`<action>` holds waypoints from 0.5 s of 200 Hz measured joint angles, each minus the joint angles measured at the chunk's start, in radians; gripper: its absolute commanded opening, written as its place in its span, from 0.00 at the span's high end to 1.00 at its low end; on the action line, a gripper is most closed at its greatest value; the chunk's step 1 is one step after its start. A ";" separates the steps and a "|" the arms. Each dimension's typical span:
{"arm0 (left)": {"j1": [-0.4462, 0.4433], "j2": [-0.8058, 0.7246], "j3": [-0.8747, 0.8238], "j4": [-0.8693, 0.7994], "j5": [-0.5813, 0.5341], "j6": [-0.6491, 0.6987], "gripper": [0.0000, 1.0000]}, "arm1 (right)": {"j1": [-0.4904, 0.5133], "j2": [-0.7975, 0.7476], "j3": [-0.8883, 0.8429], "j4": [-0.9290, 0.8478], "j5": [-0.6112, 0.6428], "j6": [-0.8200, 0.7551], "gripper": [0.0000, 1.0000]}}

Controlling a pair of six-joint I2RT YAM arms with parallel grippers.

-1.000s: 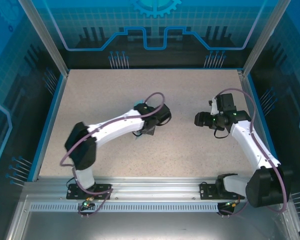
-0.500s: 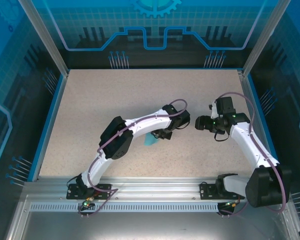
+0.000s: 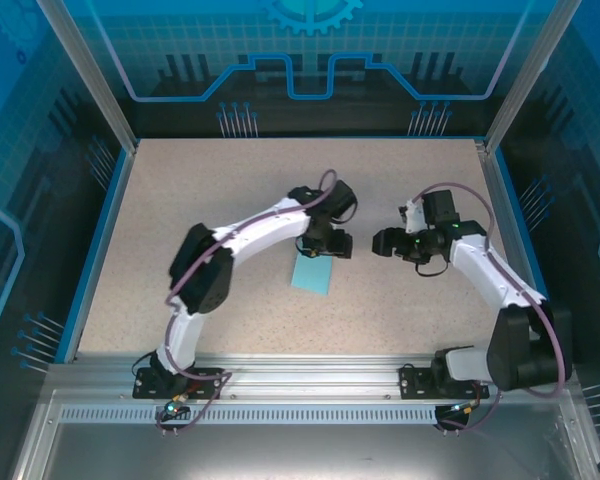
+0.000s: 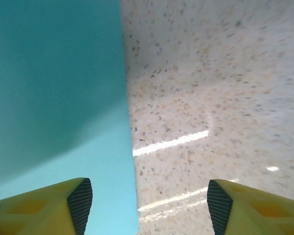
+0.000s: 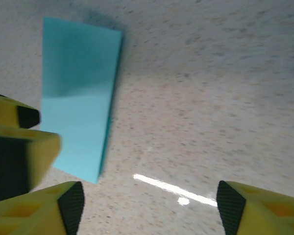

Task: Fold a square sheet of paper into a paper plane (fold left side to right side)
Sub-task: Turn over the paper at the center of the table, then third fold the triangle at the center of the table.

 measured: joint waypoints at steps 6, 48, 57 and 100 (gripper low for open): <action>0.018 -0.055 -0.053 0.029 0.012 -0.003 0.27 | 0.022 0.023 0.000 0.023 -0.017 0.012 0.30; 0.192 -0.400 -0.421 0.243 0.108 -0.032 0.24 | 0.169 0.194 0.058 0.148 -0.075 0.084 0.35; 0.221 -0.426 -0.473 0.282 0.133 -0.035 0.24 | 0.188 0.231 0.084 0.175 -0.081 0.096 0.35; 0.271 -0.387 -0.597 0.436 0.272 -0.058 0.24 | 0.218 0.396 0.208 0.264 -0.085 0.116 0.36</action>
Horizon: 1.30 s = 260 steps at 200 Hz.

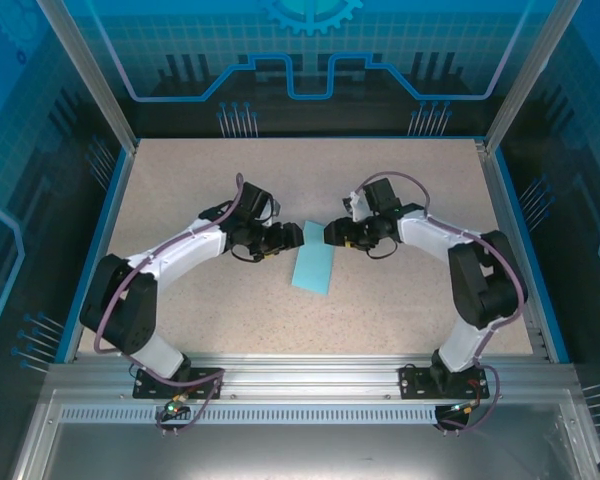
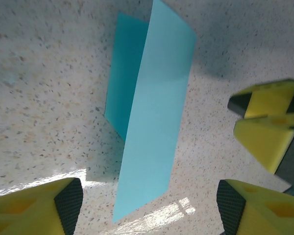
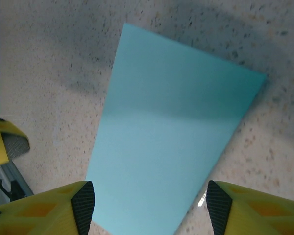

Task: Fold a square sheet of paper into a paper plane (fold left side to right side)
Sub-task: Third fold the triangle at the center of the table.

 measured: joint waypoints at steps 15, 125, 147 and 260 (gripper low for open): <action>0.000 0.040 0.001 0.044 0.029 0.000 0.24 | 0.000 0.046 0.033 0.012 -0.002 0.003 0.37; 0.002 0.288 0.071 0.148 0.146 0.004 0.49 | 0.000 0.183 0.101 0.018 -0.001 -0.009 0.39; 0.002 0.295 0.079 0.151 0.150 0.003 0.63 | 0.000 0.183 0.101 0.018 0.001 -0.015 0.38; 0.002 0.295 0.082 0.143 0.145 0.011 0.88 | 0.219 -0.329 -0.211 0.050 0.265 -0.249 0.37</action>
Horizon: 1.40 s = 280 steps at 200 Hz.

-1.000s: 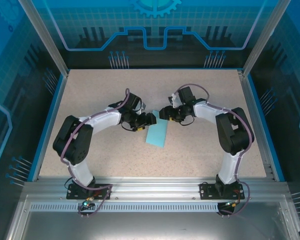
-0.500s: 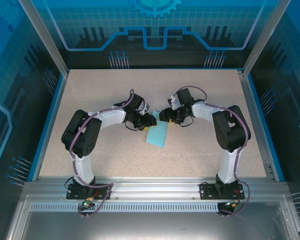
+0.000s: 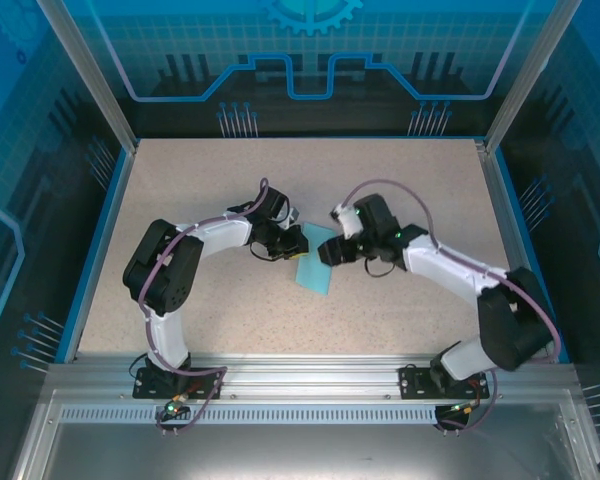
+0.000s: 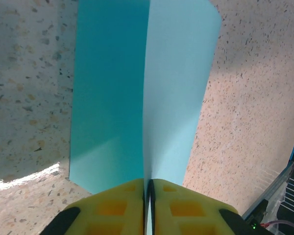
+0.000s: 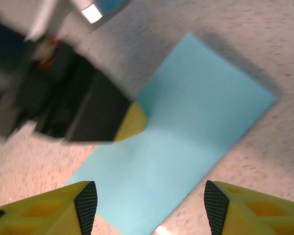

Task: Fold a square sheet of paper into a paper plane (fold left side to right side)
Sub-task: Third fold the triangle at the center of the table.

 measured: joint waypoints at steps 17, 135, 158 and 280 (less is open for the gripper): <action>0.000 0.000 0.000 -0.006 -0.002 0.000 0.89 | 0.125 -0.048 -0.072 0.016 0.091 -0.060 0.36; 0.000 0.000 0.000 -0.011 -0.003 0.000 0.90 | 0.449 0.215 -0.013 0.085 0.520 -0.311 0.33; 0.000 0.000 0.000 -0.012 -0.003 0.000 0.90 | 0.449 0.217 0.007 0.104 0.545 -0.318 0.41; 0.000 0.006 0.000 -0.022 -0.004 0.000 0.90 | 0.388 0.126 0.003 0.106 0.416 -0.299 1.00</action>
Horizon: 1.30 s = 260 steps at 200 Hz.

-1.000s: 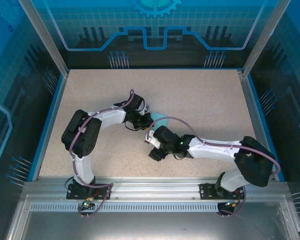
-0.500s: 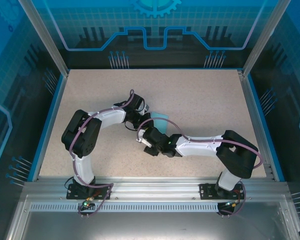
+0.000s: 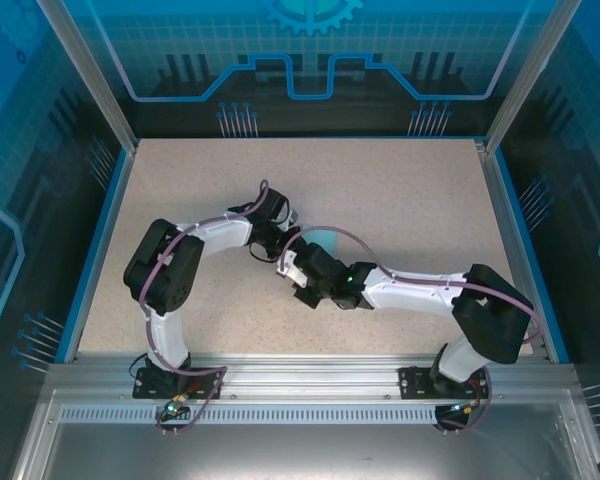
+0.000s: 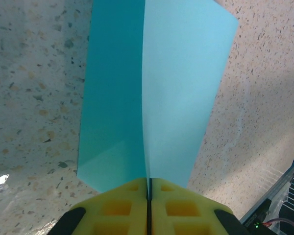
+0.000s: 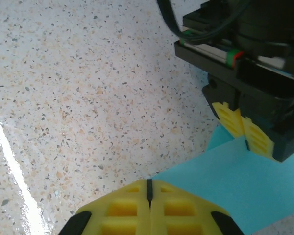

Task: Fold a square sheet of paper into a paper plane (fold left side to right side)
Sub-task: Third fold the triangle at the center of the table.

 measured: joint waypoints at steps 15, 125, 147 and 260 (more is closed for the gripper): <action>0.000 0.001 0.000 0.000 -0.002 0.000 0.90 | -0.035 -0.008 -0.018 -0.003 -0.050 0.006 1.00; 0.000 0.002 0.000 -0.011 -0.002 -0.001 0.91 | 0.033 0.085 -0.027 -0.013 0.047 -0.038 0.42; 0.000 0.002 0.000 -0.015 -0.002 -0.001 0.91 | 0.034 0.122 -0.002 -0.001 0.082 -0.039 0.43; 0.000 0.002 0.000 -0.015 -0.002 -0.001 0.92 | 0.019 0.080 0.018 0.034 0.087 -0.029 0.92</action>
